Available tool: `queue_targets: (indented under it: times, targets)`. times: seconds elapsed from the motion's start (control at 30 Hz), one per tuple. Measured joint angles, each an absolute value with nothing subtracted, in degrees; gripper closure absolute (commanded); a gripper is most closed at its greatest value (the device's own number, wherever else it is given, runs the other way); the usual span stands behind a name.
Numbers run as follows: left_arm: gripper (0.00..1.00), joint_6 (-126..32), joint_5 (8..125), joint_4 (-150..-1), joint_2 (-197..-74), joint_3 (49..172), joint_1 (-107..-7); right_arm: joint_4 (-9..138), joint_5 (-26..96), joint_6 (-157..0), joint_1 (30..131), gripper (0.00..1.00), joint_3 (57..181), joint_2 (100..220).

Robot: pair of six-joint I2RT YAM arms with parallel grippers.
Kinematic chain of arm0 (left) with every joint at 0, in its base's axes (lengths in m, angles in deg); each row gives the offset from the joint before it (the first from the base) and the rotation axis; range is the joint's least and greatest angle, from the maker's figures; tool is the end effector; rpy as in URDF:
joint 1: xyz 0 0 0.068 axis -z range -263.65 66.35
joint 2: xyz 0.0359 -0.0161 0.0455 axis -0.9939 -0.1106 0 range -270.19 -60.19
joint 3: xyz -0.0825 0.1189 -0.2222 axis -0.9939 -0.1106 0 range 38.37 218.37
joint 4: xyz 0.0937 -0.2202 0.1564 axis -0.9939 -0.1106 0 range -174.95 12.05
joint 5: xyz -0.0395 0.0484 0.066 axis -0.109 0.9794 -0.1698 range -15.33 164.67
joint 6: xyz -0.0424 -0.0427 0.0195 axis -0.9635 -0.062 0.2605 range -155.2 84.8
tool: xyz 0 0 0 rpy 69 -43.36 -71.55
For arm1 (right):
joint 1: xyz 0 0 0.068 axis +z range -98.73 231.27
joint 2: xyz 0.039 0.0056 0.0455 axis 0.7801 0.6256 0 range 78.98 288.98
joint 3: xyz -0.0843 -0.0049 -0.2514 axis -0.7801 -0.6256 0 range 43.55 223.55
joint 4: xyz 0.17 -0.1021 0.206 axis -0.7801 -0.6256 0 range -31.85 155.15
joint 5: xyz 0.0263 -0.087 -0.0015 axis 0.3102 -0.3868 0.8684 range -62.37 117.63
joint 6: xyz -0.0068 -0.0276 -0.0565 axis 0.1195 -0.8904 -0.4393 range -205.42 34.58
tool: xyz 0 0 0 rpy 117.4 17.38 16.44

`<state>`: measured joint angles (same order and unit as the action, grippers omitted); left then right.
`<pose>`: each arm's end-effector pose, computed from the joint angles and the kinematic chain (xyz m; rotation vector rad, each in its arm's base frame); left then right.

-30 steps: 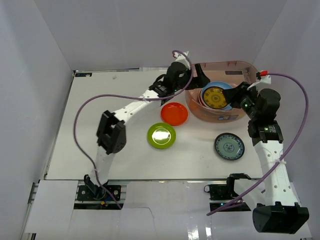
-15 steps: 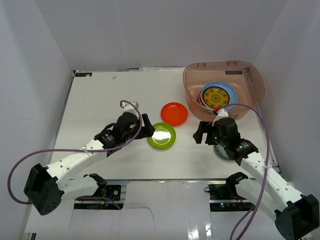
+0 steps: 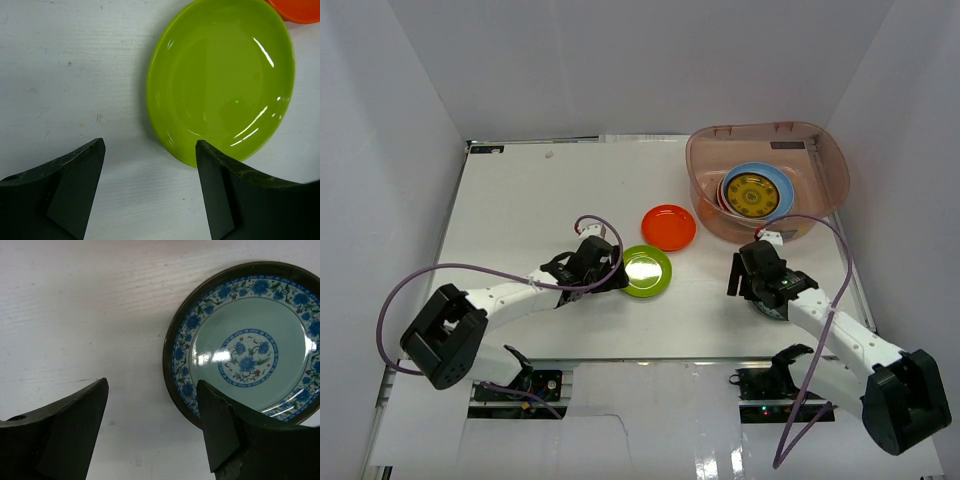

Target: Place the plates into the plastic bin on the countertop

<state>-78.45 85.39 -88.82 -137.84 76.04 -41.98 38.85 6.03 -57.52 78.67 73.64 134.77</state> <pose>0.2212 -0.1849 0.1412 -0.1171 2.4819 -0.4244 0.2032 0.0851 0.1680 0.1672 2.3872 -0.0220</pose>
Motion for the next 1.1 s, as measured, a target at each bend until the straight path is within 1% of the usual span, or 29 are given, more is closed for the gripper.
queue_targets:
  times: [0.13, 0.2, 0.3, 0.33, 0.4, 0.43, 0.47, 0.5, 0.53, 0.63, 0.7, 0.8, 0.9, 1.03, 1.1]
  targets:
    - [0.22, -77.86, 86.77, -87.78, -140.18, 76.04, -41.98, 38.43, 4.61, -57.56, 78.67, 0.29, 73.64, 139.60]
    - [0.25, -77.59, 87.60, -86.79, -140.70, 76.04, -41.98, 38.48, 4.43, -57.58, 78.67, 0.34, 73.64, 141.52]
    - [0.27, -77.20, 88.34, -85.31, -141.90, 76.04, -42.09, 38.74, 4.39, -57.78, 78.67, 0.50, 73.64, 143.97]
    - [0.28, -77.13, 88.58, -84.89, -142.51, 76.06, -42.11, 38.78, 4.43, -57.87, 78.67, 0.60, 73.64, 144.63]
    - [0.31, -76.98, 89.04, -84.28, -143.89, 76.15, -42.20, 39.26, 4.19, -58.30, 78.74, 0.67, 73.33, 145.24]
    - [0.31, -76.96, 89.09, -84.06, -144.20, 76.43, -42.20, 39.66, 4.26, -58.24, 78.78, 0.76, 73.00, 145.24]
    - [0.32, -76.87, 89.20, -83.64, -144.57, 76.56, -42.20, 40.03, 4.21, -58.52, 79.06, 0.81, 72.83, 145.22]
    - [0.33, -76.81, 89.28, -83.43, -144.77, 76.63, -42.20, 40.47, 3.95, -58.80, 79.28, 0.88, 72.83, 145.07]
    - [0.35, -76.72, 89.41, -83.27, -144.90, 76.67, -42.20, 40.99, 3.73, -59.05, 79.65, 0.92, 72.85, 144.69]
    - [0.38, -76.59, 89.89, -83.16, -145.01, 76.67, -42.20, 41.12, 3.38, -59.29, 81.14, 0.92, 72.96, 143.23]
    - [0.39, -76.54, 90.31, -83.25, -145.01, 76.67, -42.20, 40.47, 4.17, -59.05, 84.00, 0.92, 73.13, 142.44]
    - [0.46, -76.59, 90.75, -83.21, -145.01, 76.67, -42.20, 36.69, 5.57, -58.32, 90.65, 0.92, 74.58, 141.50]
    - [0.49, -76.57, 91.25, -83.16, -145.07, 76.67, -42.22, 33.01, 6.22, -57.23, 95.87, 0.92, 79.01, 140.93]
    - [0.61, -76.59, 91.97, -82.79, -145.16, 76.67, -42.22, 29.43, 5.90, -56.95, 99.87, 0.92, 87.82, 140.91]
    - [0.62, -76.61, 92.47, -82.44, -145.16, 76.67, -42.22, 28.53, 5.42, -56.97, 101.31, 0.92, 91.97, 140.83]
